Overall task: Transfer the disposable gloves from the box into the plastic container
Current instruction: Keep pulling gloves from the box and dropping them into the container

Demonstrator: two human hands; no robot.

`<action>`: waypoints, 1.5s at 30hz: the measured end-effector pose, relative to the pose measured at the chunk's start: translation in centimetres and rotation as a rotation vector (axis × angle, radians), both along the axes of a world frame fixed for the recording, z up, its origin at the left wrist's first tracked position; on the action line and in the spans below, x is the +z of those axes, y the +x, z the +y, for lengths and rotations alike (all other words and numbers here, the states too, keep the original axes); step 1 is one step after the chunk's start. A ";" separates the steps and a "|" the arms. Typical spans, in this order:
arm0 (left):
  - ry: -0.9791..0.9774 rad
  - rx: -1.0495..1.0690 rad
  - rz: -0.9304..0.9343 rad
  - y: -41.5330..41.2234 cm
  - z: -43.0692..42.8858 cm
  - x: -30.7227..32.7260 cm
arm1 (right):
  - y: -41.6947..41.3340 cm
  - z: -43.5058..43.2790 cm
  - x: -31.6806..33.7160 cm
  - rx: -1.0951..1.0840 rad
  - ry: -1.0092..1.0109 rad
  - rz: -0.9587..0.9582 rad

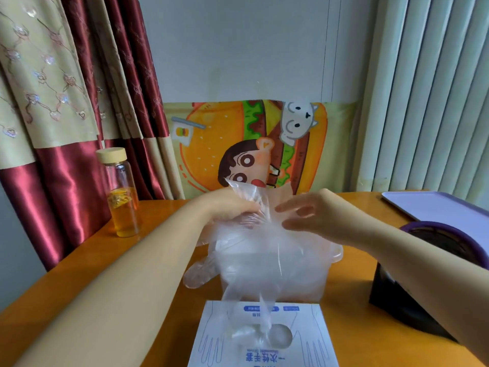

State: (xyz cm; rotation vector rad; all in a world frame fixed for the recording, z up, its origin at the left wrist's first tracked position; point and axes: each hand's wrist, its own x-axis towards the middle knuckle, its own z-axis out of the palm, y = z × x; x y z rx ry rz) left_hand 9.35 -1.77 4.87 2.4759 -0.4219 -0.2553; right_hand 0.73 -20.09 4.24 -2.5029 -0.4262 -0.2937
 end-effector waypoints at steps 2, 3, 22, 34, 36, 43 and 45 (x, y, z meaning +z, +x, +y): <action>0.023 0.000 -0.075 1.2 -0.4 -0.4 | 1.8 -0.3 -0.8 -0.144 -0.029 -0.056; -0.007 0.034 -0.138 1.8 -0.5 -0.7 | 2.5 -0.6 -1.2 -0.203 -0.055 -0.049; 0.818 -0.420 0.024 3.1 -2.7 -5.2 | 8.5 -0.1 -4.7 -0.241 -0.925 0.354; 1.074 -0.372 -0.048 5.8 -4.0 -8.8 | 9.7 -0.5 -7.2 -0.211 -1.357 0.373; 0.975 -0.384 -0.104 5.6 -3.5 -8.1 | 9.9 -0.5 -7.2 -0.207 -1.378 0.405; 0.676 -0.314 -0.361 5.9 0.9 -3.4 | 9.6 -0.3 -6.6 -0.195 -1.347 0.394; 0.567 -0.280 -0.360 5.7 2.2 -2.6 | 9.2 0.0 -5.7 -0.168 -1.292 0.345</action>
